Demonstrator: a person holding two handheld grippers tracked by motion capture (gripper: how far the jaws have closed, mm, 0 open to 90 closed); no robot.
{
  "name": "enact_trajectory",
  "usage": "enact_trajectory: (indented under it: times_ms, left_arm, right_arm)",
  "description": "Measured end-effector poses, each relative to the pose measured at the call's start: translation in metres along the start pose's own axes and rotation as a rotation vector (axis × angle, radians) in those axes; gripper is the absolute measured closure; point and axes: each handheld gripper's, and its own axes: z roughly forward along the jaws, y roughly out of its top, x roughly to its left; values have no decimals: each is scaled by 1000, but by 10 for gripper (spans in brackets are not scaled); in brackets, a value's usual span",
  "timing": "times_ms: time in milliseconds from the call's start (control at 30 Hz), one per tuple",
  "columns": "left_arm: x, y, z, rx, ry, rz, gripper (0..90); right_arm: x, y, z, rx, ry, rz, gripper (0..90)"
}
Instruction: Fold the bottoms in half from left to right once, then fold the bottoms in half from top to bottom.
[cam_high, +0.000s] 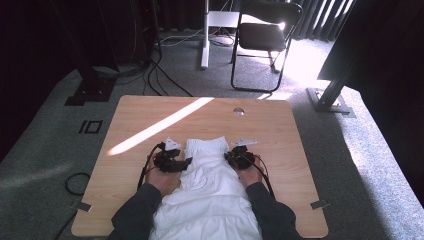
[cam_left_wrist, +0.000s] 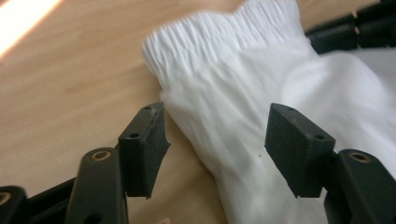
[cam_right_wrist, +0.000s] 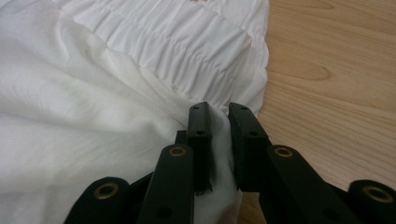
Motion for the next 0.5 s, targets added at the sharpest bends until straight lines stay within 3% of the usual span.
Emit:
enact_trajectory:
  times_ms: [133,200,300,400,467,500]
  left_arm:
    - [3,7,16,19,-22,-21,314]
    - [1,7,34,51,-32,-16,303]
    - [-2,6,46,78,-9,-8,297]
    - [-1,5,48,79,1,-8,345]
    - [1,3,49,105,19,8,405]
    - [0,2,48,102,28,13,409]
  right_arm:
    - [0,0,0,1,1,4,789]
    - [0,0,0,2,2,0,789]
    - [-1,0,0,2,4,3,791]
    - [-1,0,0,4,5,-2,800]
    - [0,3,-1,24,0,-21,829]
    - [3,6,-5,12,-30,-78,849]
